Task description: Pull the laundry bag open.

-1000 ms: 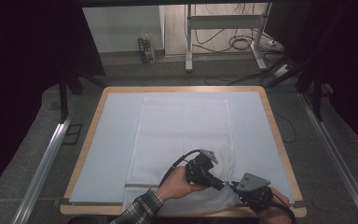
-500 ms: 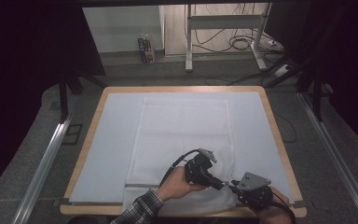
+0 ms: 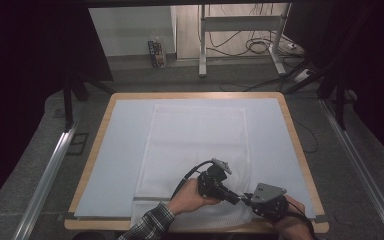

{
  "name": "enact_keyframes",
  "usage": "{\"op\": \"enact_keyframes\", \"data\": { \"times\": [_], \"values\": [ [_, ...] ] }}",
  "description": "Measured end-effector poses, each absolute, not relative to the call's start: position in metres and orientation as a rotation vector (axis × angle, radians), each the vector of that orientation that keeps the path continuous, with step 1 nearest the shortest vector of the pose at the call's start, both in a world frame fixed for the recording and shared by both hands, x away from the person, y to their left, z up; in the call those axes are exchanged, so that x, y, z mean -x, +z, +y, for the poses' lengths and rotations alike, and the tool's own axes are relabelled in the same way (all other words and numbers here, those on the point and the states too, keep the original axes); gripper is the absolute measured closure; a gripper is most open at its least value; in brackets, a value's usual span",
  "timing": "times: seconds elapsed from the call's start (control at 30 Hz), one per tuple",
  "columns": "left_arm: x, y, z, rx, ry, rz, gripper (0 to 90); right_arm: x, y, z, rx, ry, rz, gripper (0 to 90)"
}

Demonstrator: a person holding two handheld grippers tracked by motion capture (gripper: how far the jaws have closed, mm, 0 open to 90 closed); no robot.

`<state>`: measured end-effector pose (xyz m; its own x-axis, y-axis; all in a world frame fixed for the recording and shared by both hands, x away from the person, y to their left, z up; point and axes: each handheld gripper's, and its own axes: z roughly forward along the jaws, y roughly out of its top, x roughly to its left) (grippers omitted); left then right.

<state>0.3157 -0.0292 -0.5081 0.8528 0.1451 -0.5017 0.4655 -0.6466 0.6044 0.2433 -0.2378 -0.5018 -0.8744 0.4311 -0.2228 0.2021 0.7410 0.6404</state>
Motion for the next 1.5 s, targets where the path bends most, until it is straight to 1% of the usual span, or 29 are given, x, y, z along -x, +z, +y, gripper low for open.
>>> {"op": "enact_keyframes", "data": {
  "times": [0.1,0.3,0.33,0.4,0.53,0.63,0.73,1.0,1.13,1.27,1.4,1.5],
  "values": [
    [-0.316,-0.51,-0.029,-2.241,-0.545,0.446,84.0,-0.242,-0.501,-0.236,-0.491,0.88,2.58,83.5],
    [-0.316,-0.51,-0.028,-2.23,-0.557,0.455,83.9,-0.241,-0.501,-0.236,-0.478,0.874,2.568,83.6],
    [-0.316,-0.51,-0.028,-2.232,-0.547,0.458,85.8,-0.241,-0.501,-0.236,-0.474,0.865,2.567,83.7],
    [-0.315,-0.509,-0.029,-2.242,-0.534,0.459,86.7,-0.241,-0.501,-0.236,-0.472,0.861,2.565,83.8],
    [-0.312,-0.506,-0.029,-2.281,-0.479,0.438,87.3,-0.24,-0.501,-0.235,-0.476,0.84,2.559,84.4],
    [-0.311,-0.504,-0.028,-2.277,-0.46,0.448,87.4,-0.24,-0.5,-0.235,-0.495,0.854,2.56,84.6],
    [-0.308,-0.501,-0.025,-2.308,-0.4,0.433,87.4,-0.24,-0.5,-0.237,-0.516,0.86,2.557,84.8],
    [-0.305,-0.499,-0.019,-2.323,-0.37,0.42,87.3,-0.241,-0.499,-0.239,-0.537,0.891,2.565,84.8],
    [-0.302,-0.499,-0.017,-2.344,-0.327,0.417,87.3,-0.239,-0.499,-0.237,-0.544,0.879,2.567,84.8],
    [-0.303,-0.5,-0.008,-2.322,-0.352,0.437,87.3,-0.241,-0.499,-0.241,-0.569,0.894,2.568,84.8],
    [-0.301,-0.5,-0.003,-2.338,-0.317,0.443,87.3,-0.241,-0.499,-0.241,-0.575,0.893,2.572,84.8],
    [-0.301,-0.502,0.002,-2.331,-0.321,0.454,87.4,-0.241,-0.499,-0.241,-0.581,0.898,2.572,84.8]
  ]
}}
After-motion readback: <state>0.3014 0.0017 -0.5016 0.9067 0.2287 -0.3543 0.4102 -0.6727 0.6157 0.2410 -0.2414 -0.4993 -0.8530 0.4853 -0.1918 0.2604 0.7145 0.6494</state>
